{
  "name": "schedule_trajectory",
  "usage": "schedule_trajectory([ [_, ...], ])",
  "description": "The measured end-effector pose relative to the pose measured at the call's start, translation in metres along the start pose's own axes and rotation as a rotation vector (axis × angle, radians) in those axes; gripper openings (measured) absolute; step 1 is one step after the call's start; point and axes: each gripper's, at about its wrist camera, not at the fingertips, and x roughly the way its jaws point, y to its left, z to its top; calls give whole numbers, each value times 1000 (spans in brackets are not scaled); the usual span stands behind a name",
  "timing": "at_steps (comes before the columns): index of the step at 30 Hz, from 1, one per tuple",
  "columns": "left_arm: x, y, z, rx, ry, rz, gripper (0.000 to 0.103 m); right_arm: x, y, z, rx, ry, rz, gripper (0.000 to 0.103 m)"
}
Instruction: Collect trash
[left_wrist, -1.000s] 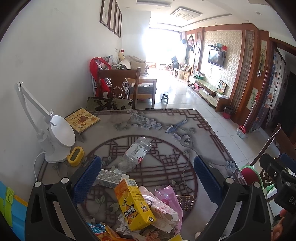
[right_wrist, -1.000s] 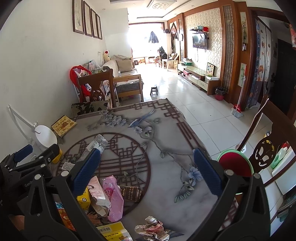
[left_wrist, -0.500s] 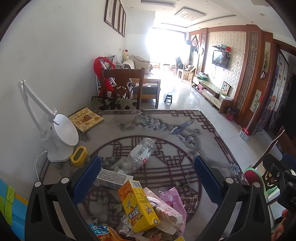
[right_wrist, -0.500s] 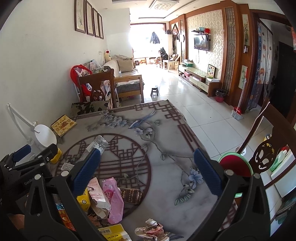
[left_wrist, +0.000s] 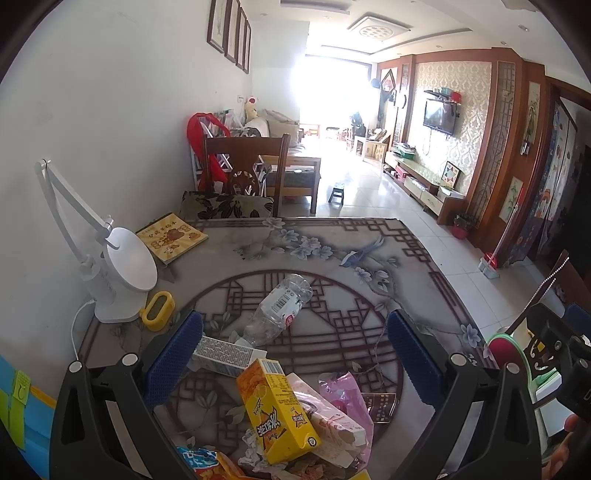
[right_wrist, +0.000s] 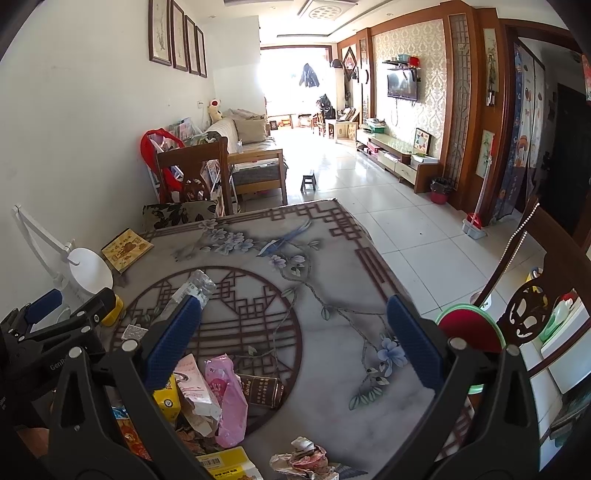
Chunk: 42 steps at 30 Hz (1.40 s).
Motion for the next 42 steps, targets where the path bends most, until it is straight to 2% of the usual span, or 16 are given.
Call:
schedule_trajectory([
  [42, 2, 5, 2, -3, 1, 5, 95, 1, 6, -4, -9, 12, 8, 99],
])
